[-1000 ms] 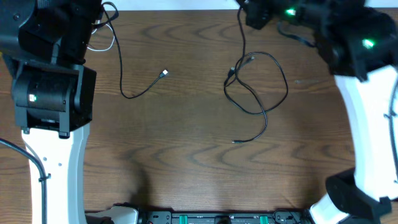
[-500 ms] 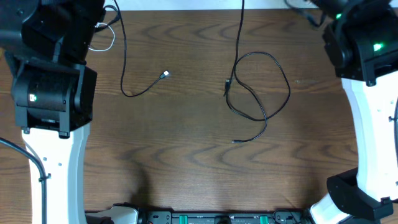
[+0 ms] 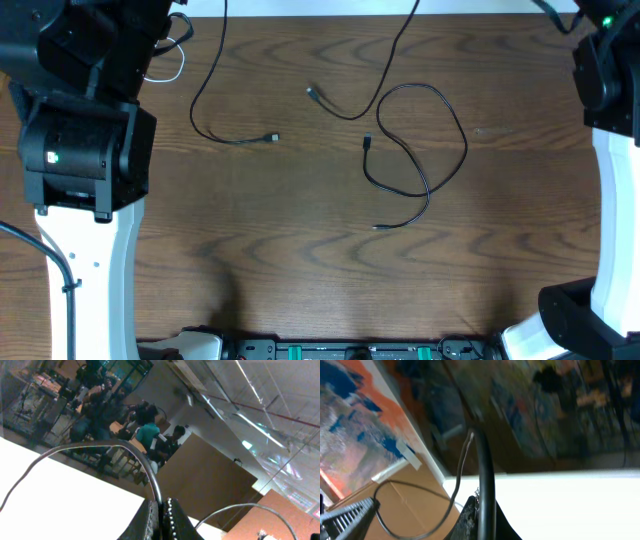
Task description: Untangle cables
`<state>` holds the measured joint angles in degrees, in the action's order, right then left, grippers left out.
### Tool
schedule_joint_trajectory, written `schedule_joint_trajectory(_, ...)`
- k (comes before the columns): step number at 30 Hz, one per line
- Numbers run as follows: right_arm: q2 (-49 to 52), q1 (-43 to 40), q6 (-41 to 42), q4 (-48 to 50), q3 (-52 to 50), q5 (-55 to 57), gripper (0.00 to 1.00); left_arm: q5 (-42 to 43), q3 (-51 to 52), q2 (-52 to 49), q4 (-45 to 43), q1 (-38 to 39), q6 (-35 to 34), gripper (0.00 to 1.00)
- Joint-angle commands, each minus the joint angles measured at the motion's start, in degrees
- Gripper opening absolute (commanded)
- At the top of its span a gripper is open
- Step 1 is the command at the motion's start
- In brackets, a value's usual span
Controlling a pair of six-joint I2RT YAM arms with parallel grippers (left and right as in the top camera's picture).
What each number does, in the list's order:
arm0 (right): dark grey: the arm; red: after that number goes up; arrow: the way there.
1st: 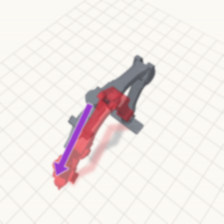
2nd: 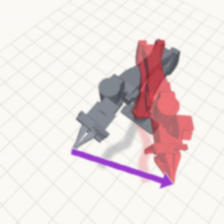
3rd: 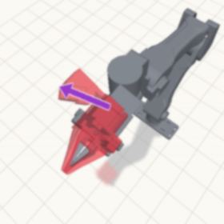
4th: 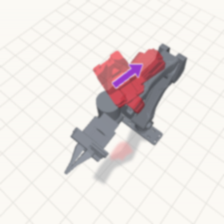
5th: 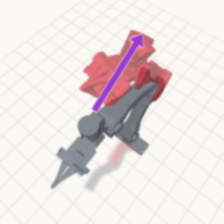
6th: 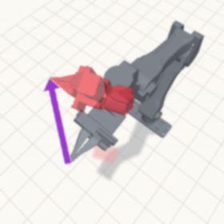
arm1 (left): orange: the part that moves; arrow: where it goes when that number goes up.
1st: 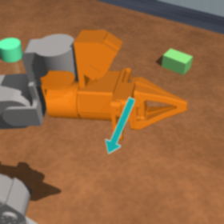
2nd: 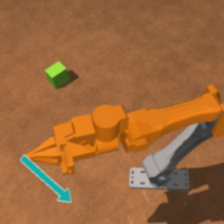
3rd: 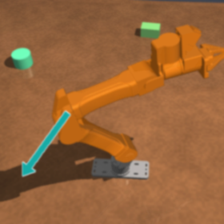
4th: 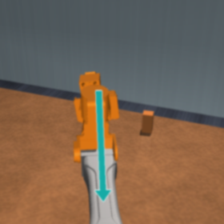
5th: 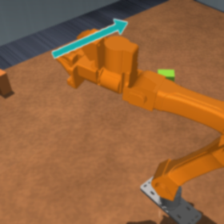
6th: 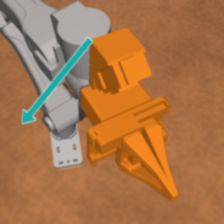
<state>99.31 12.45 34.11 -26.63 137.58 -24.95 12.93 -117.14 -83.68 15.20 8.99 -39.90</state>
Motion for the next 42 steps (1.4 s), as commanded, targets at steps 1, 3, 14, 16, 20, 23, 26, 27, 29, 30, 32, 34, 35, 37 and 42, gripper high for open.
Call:
schedule_joint_trajectory(1, 0.1, 0.0, 1.0, -4.6, 0.4, 0.8, 0.01, -0.6, -1.0, 0.5, -0.2, -0.3, 2.9, 0.07)
schedule_joint_trajectory(3, 0.8, 0.0, 1.0, -7.1, 0.4, 0.8, 0.01, -0.7, -1.0, 0.4, -0.2, -0.3, 3.3, 0.07)
schedule_joint_trajectory(14, 2.6, 0.0, -2.4, -20.0, 0.3, 0.2, 0.66, -16.3, -1.0, 0.1, 2.8, -2.6, 7.3, 0.07)
schedule_joint_trajectory(16, 2.6, 0.0, -5.1, -21.9, 0.3, 0.2, 0.78, -18.2, -1.0, 0.1, 2.9, -4.0, 8.2, 0.07)
schedule_joint_trajectory(20, 2.6, 0.0, -9.6, -26.4, 0.3, 0.2, 0.94, -20.1, -1.0, 0.1, 3.9, -7.7, 8.4, 0.08)
schedule_joint_trajectory(23, 2.6, 0.0, -12.8, -30.2, 0.3, 0.8, 0.99, -20.1, -1.0, 0.1, 5.2, -11.2, 8.4, 0.07)
schedule_joint_trajectory(26, 2.6, 0.0, -16.3, -33.5, 0.3, 1.5, 0.99, -20.1, -1.0, 0.1, 6.6, -15.3, 8.4, 0.08)
schedule_joint_trajectory(27, 2.6, 0.0, -17.2, -34.6, 0.3, 1.5, 0.99, -20.1, -1.0, 0.1, 7.1, -16.7, 8.4, 0.07)
schedule_joint_trajectory(29, 2.6, 0.0, -19.3, -36.6, 0.3, 1.5, 0.99, -20.1, -1.0, 0.1, 8.3, -19.5, 8.4, 0.07)
schedule_joint_trajectory(30, 2.6, 0.0, -20.4, -37.7, 0.3, 1.6, 0.99, -20.1, -1.0, 0.1, 9.1, -20.9, 8.4, 0.07)
schedule_joint_trajectory(32, 2.6, 0.0, -21.2, -39.6, 0.2, 2.9, 0.99, -20.1, -1.0, 0.0, 10.7, -23.0, 8.4, 0.08)
schedule_joint_trajectory(34, 2.6, 0.0, -21.1, -41.5, -0.1, 5.1, 0.99, -20.1, -1.0, -0.2, 12.1, -25.3, 8.6, 0.07)
schedule_joint_trajectory(35, 2.6, 0.0, -21.1, -42.2, -0.4, 5.8, 0.99, -20.1, -1.0, -0.4, 12.7, -26.3, 9.2, 0.07)
schedule_joint_trajectory(37, 2.6, 0.0, -21.2, -43.2, -1.2, 6.7, 0.99, -20.1, -1.0, -1.0, 13.5, -28.3, 11.0, 0.08)
schedule_joint_trajectory(42, 2.6, 0.0, -23.6, -45.1, -3.4, 6.6, 0.99, -23.4, -1.0, -2.7, 16.3, -32.9, 13.1, 0.08)
